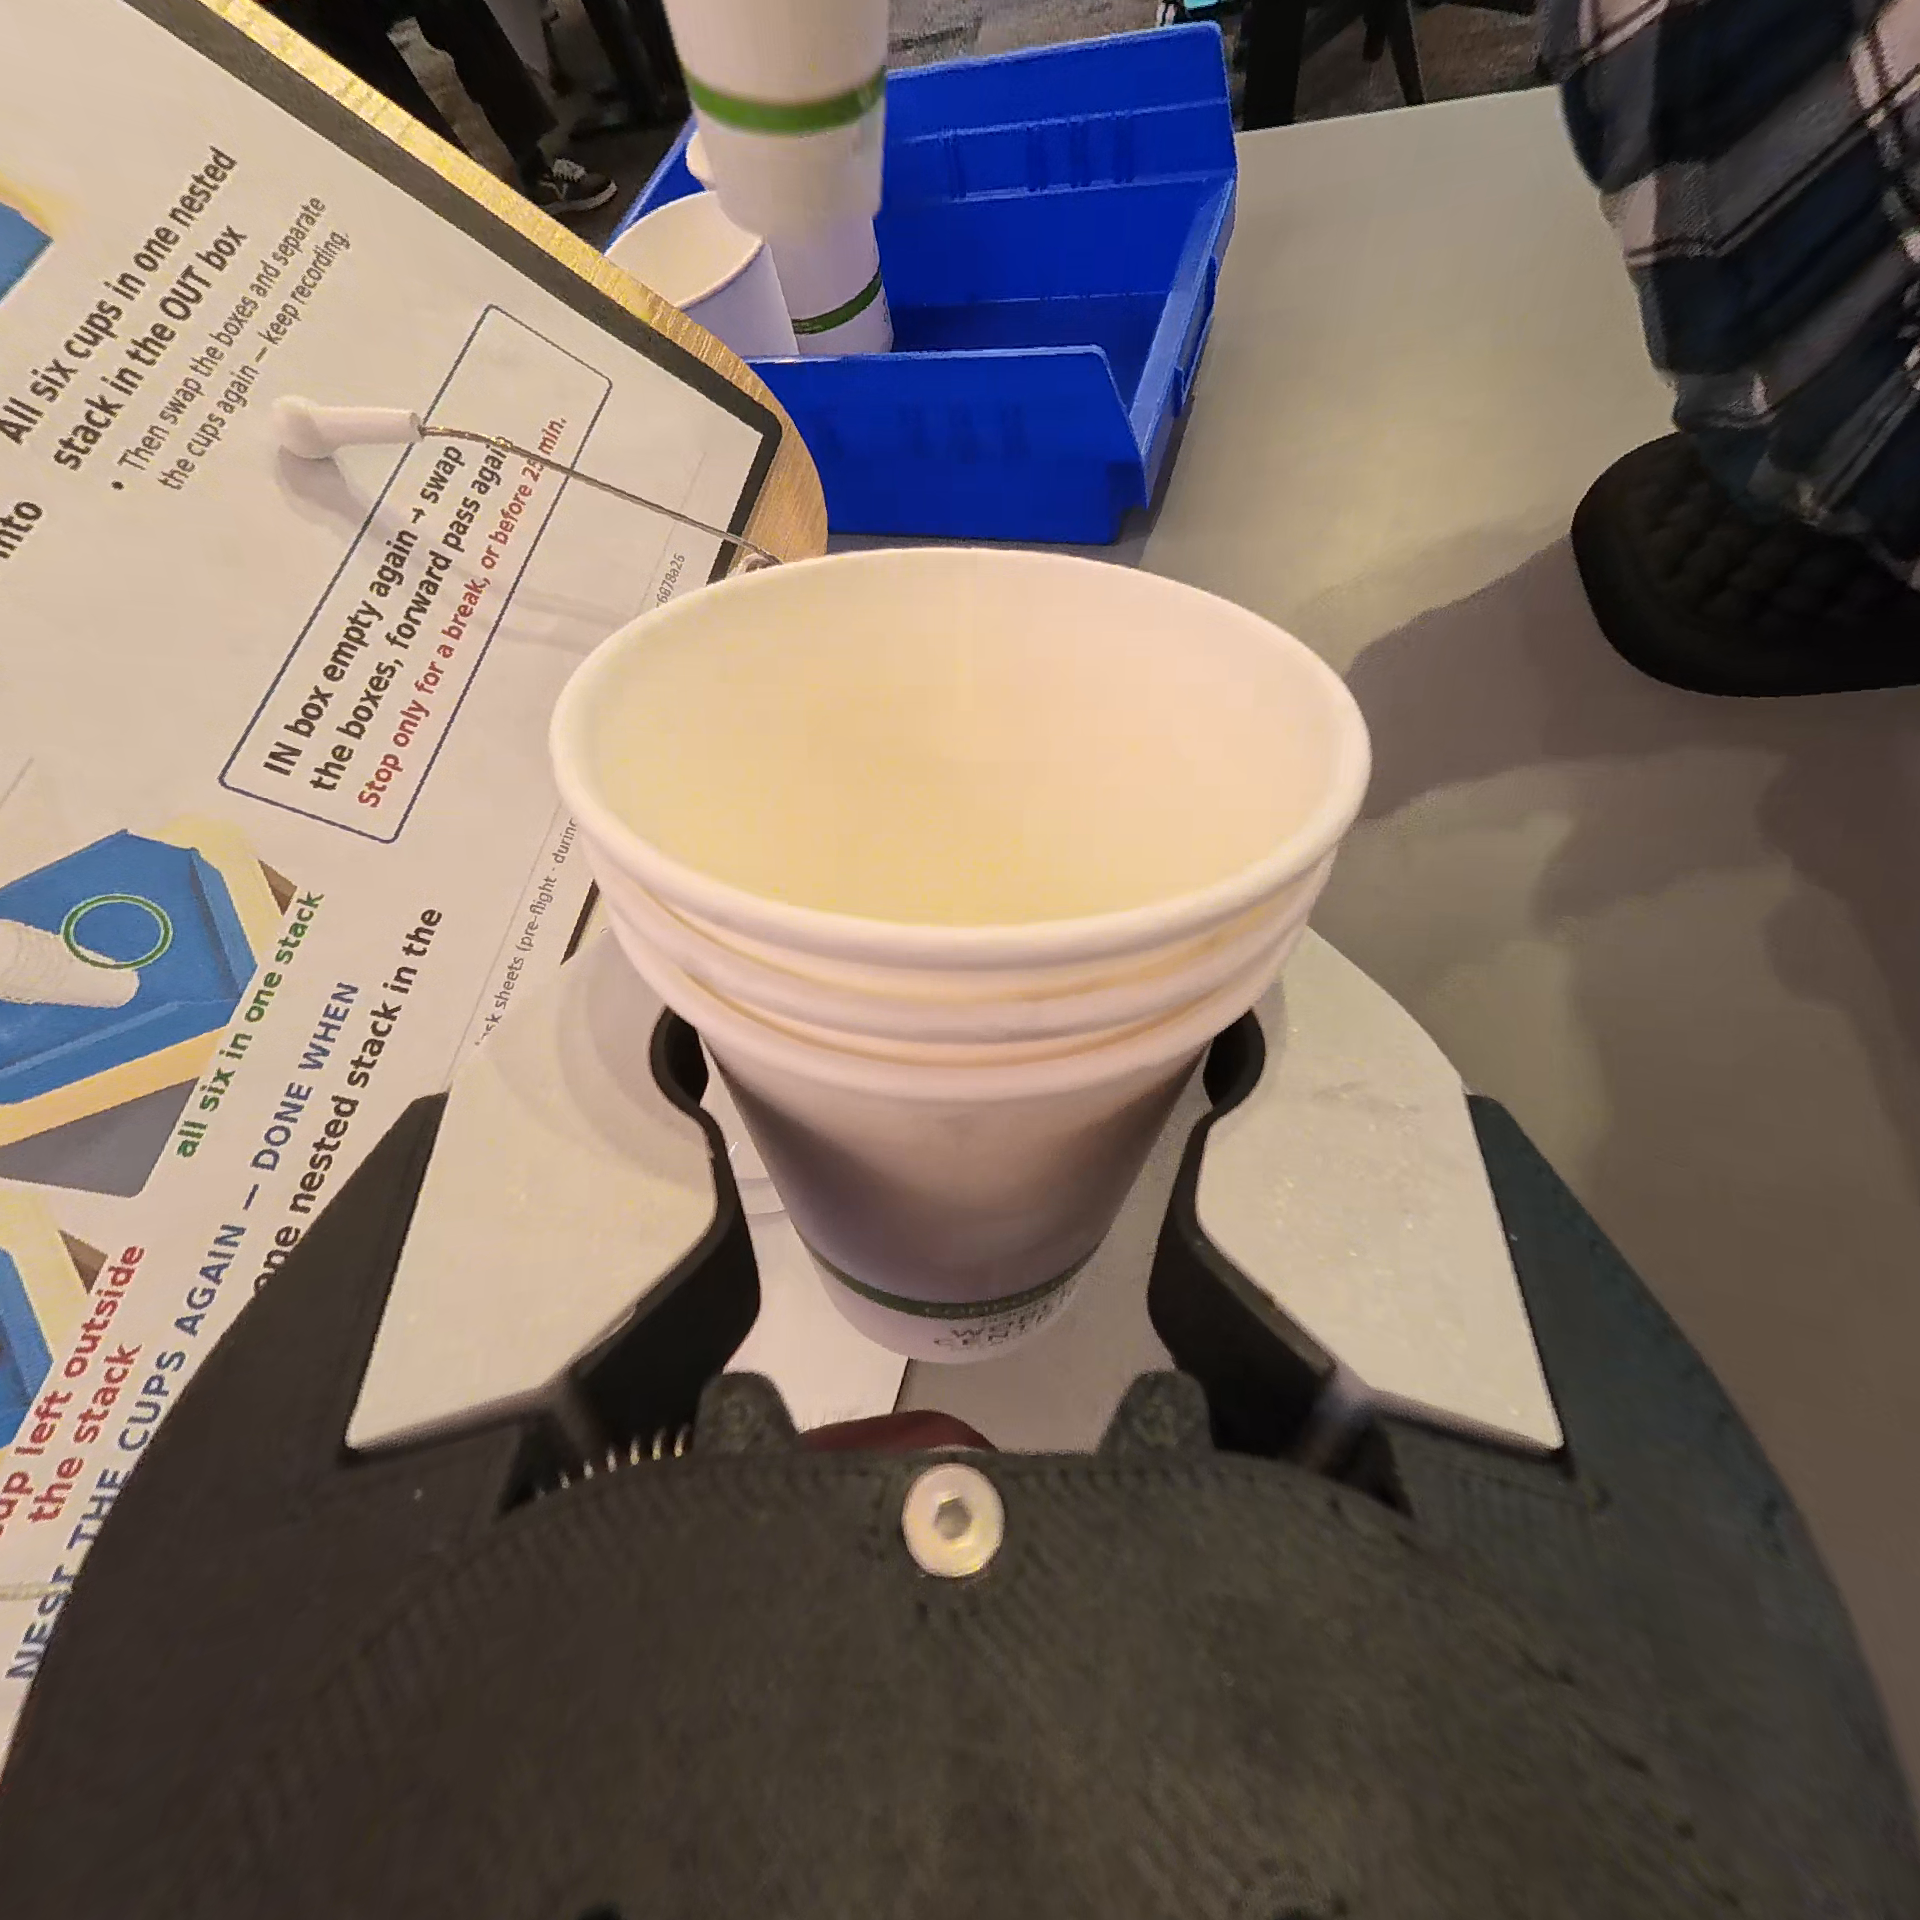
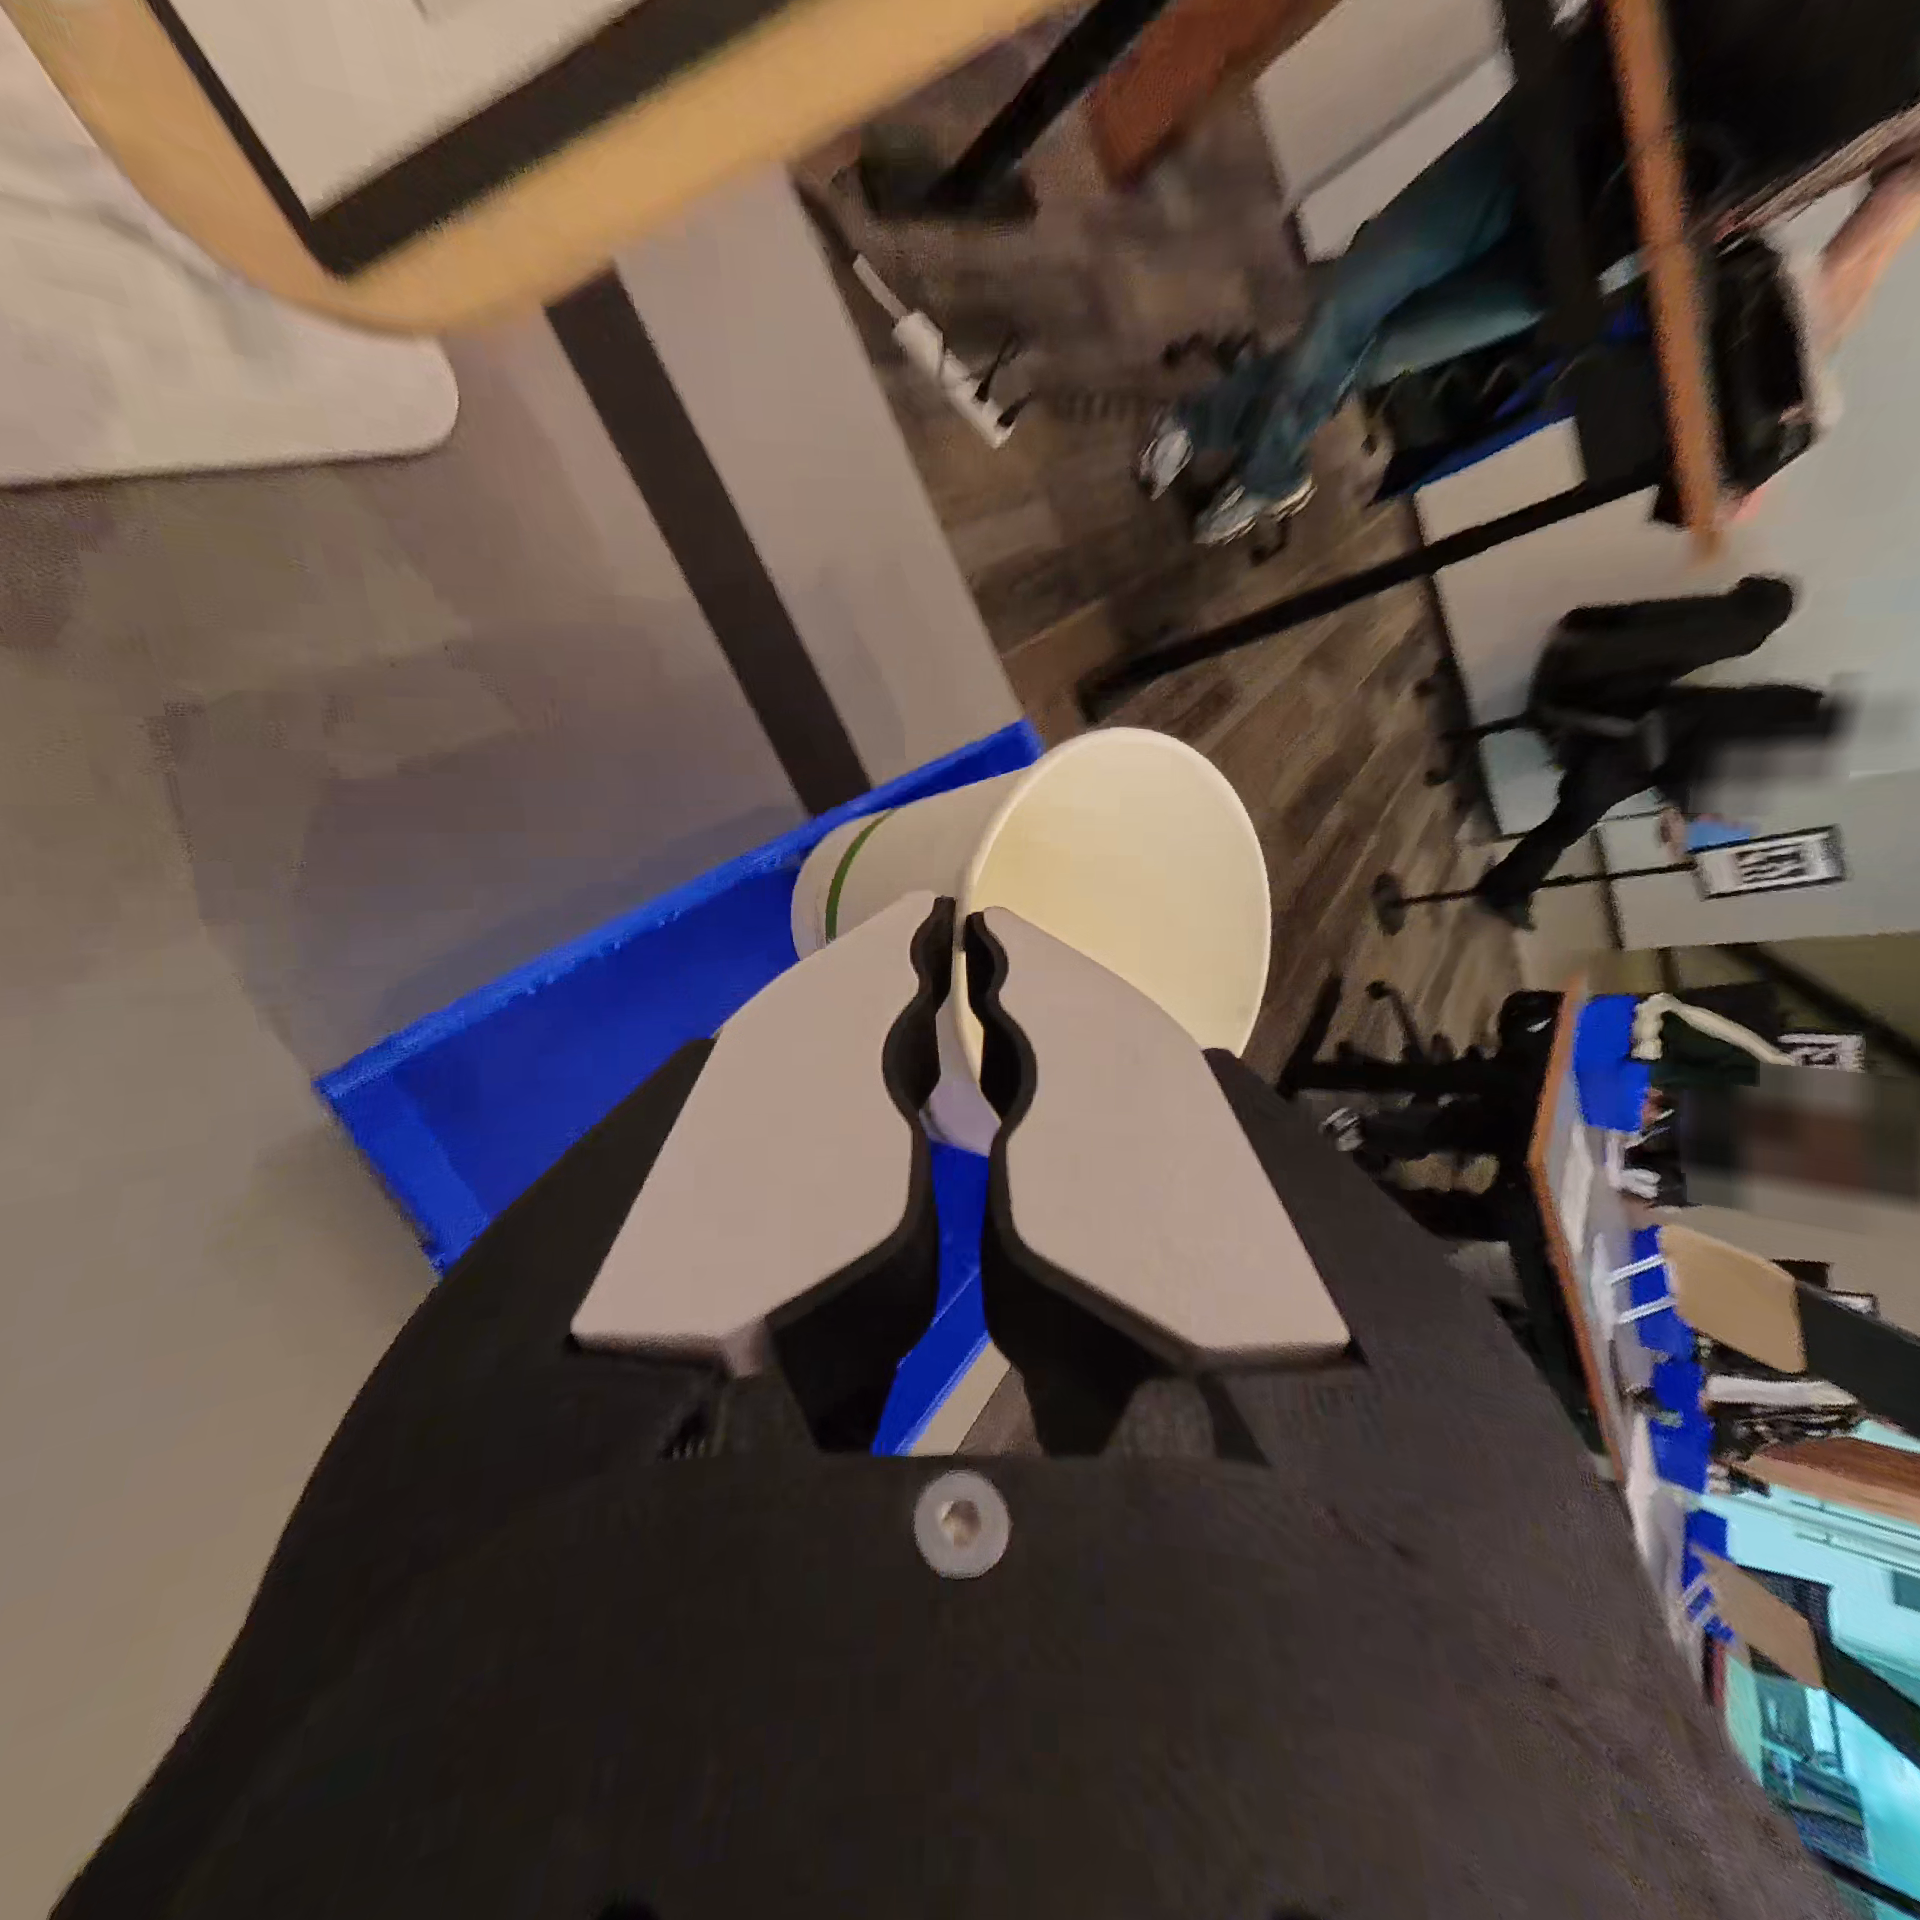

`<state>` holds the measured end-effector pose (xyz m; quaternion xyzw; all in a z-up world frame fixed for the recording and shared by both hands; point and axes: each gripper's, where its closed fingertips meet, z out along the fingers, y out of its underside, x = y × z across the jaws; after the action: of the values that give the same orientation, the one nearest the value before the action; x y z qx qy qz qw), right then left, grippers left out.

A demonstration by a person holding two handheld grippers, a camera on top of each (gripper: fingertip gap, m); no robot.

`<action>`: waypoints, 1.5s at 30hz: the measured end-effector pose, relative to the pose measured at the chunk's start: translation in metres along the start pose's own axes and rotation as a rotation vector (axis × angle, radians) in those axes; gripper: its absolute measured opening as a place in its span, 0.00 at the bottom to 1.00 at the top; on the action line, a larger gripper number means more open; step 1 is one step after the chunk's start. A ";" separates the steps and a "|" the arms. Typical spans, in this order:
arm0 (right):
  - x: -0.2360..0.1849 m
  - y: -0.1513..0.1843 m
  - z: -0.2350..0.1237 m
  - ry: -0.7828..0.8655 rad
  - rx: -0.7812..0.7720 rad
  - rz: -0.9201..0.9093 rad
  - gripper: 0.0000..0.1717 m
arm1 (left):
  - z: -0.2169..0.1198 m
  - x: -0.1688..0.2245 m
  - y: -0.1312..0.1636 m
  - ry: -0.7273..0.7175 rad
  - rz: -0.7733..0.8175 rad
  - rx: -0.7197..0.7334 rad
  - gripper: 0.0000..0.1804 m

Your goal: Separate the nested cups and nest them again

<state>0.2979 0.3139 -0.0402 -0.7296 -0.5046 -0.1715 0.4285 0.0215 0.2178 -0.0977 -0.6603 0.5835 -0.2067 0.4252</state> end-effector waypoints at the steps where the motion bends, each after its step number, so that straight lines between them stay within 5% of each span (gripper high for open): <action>1: -0.003 0.008 0.009 -0.024 -0.030 0.006 0.02 | 0.000 0.000 0.000 0.000 0.001 0.000 0.53; 7: -0.026 0.047 0.053 -0.170 -0.164 0.033 0.02 | 0.000 0.001 0.000 0.003 0.004 -0.002 0.53; 17: -0.057 0.056 0.084 -0.301 -0.224 0.007 0.01 | 0.000 0.002 0.000 0.006 0.006 -0.005 0.53; 40: -0.070 0.061 0.085 -0.391 -0.216 0.057 0.02 | 0.003 0.004 0.003 0.016 0.008 -0.015 0.53; 45: -0.065 0.062 0.083 -0.366 -0.224 0.076 0.14 | 0.003 0.004 0.003 0.015 0.008 -0.015 0.53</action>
<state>0.3096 0.3343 -0.1599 -0.8100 -0.5241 -0.0748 0.2521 0.0231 0.2155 -0.1024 -0.6596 0.5908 -0.2055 0.4167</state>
